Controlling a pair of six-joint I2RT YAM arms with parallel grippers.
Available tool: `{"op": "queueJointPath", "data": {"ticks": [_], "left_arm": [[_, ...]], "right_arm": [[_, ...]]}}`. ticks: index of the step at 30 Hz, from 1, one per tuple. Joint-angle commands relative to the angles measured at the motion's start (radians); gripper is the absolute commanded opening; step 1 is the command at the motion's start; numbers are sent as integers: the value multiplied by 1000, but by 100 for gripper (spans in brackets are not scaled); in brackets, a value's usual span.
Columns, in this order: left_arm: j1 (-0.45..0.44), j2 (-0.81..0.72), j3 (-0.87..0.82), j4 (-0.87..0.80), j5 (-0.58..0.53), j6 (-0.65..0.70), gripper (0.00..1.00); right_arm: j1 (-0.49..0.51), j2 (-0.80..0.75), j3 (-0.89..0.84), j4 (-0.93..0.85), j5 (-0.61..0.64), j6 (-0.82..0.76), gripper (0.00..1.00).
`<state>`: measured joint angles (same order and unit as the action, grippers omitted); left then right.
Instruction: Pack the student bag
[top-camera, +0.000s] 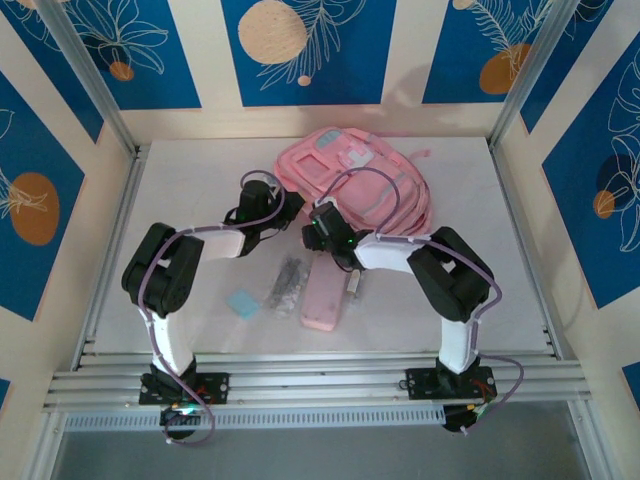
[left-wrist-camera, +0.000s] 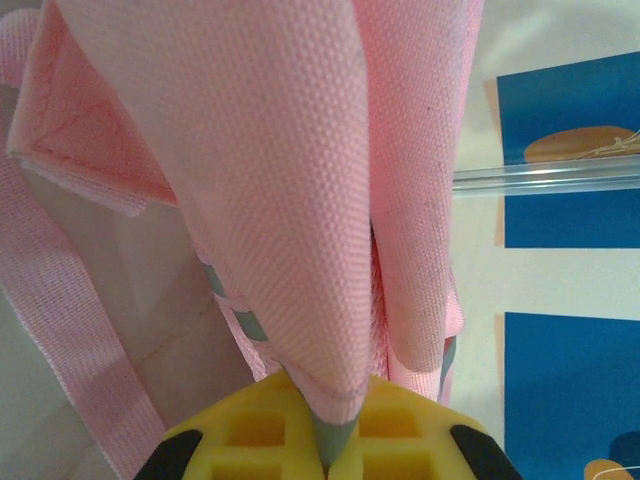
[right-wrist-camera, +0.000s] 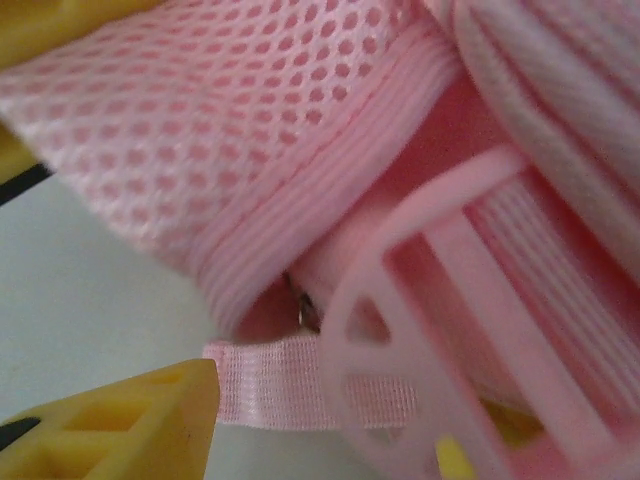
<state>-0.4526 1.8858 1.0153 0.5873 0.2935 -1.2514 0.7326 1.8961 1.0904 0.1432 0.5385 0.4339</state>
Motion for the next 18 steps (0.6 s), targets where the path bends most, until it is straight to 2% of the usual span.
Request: {"op": "queueJointPath", "data": {"ticks": [1, 5, 8, 9, 12, 14, 16, 18], "left_arm": [[-33, -84, -7, 110, 63, -26, 0], [-46, -97, -24, 108, 62, -35, 0], [-55, -87, -29, 130, 78, -63, 0], [-58, -84, -31, 139, 82, -72, 0], [-61, -78, -37, 143, 87, -80, 0], [-61, -75, -38, 141, 84, -77, 0], [-59, -69, -34, 135, 81, -69, 0], [-58, -58, -27, 131, 80, -63, 0]], "right_arm": [[-21, 31, 62, 132, 120, -45, 63], [-21, 45, 59, 235, 115, -66, 66], [-19, 65, 72, 284, 106, -83, 63], [-19, 70, 67, 312, 99, -85, 57], [-24, 68, 40, 401, 61, -93, 30], [-27, 61, 26, 428, 23, -101, 19], [-34, 48, 15, 421, -32, -107, 1], [-39, 30, -1, 397, -72, -103, 0]]}}
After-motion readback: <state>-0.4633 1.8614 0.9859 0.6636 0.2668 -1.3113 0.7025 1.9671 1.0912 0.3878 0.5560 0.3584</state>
